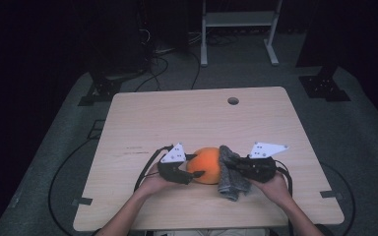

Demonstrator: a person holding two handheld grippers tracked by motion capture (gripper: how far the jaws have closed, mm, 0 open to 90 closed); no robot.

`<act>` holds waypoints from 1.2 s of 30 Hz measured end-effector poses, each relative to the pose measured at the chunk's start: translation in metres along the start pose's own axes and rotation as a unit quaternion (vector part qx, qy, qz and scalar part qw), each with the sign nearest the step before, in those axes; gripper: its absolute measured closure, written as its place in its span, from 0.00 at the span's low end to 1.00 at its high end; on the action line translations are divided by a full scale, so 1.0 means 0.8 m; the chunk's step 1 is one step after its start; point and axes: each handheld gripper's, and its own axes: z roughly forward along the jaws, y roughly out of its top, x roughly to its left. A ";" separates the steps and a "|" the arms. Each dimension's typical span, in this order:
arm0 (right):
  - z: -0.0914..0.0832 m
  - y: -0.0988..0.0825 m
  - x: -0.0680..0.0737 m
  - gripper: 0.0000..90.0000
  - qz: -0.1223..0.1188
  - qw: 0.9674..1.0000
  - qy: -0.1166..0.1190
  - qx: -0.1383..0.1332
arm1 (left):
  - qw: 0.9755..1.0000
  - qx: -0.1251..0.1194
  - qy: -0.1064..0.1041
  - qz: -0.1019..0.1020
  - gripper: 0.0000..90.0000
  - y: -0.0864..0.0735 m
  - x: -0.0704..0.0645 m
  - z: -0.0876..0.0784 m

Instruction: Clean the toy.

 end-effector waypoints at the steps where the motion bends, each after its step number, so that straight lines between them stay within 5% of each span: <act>1: 0.005 0.003 0.002 0.91 -0.011 1.000 -0.001 0.008 | 1.000 0.003 -0.006 -0.004 0.37 0.002 0.001 -0.002; 6: 0.012 0.000 0.007 0.91 -0.024 0.999 0.020 0.022 | 0.996 -0.020 -0.047 -0.070 0.18 0.007 0.018 -0.009; 9: 0.014 -0.002 0.010 0.91 -0.027 0.999 0.020 0.022 | 0.997 -0.007 -0.037 -0.072 0.16 0.006 0.018 -0.001; 16: 0.005 -0.020 0.001 0.91 -0.016 0.999 0.006 0.036 | 0.998 -0.003 -0.030 -0.062 0.30 -0.001 0.014 -0.001; 19: -0.002 -0.037 -0.011 0.91 0.010 0.998 -0.011 0.057 | 0.998 0.001 -0.026 -0.052 0.31 -0.001 0.009 -0.001; 22: -0.006 -0.045 -0.011 0.91 0.013 0.997 -0.023 0.074 | 0.999 0.007 -0.025 -0.039 0.29 0.001 0.006 -0.005; 24: -0.006 -0.049 -0.009 0.91 0.010 0.996 -0.025 0.080 | 0.998 -0.001 -0.029 -0.048 0.22 0.006 0.007 -0.006; 29: -0.003 -0.046 -0.010 0.91 0.013 0.997 -0.024 0.075 | 0.998 0.006 -0.023 -0.051 0.27 0.009 0.010 -0.002; 33: -0.009 -0.038 -0.009 0.90 0.025 0.999 -0.006 0.039 | 0.998 0.001 -0.026 -0.060 0.29 0.002 0.012 -0.005; 36: -0.007 -0.036 -0.007 0.90 0.022 0.999 0.001 0.030 | 0.998 0.002 -0.027 -0.048 0.29 0.000 0.010 -0.005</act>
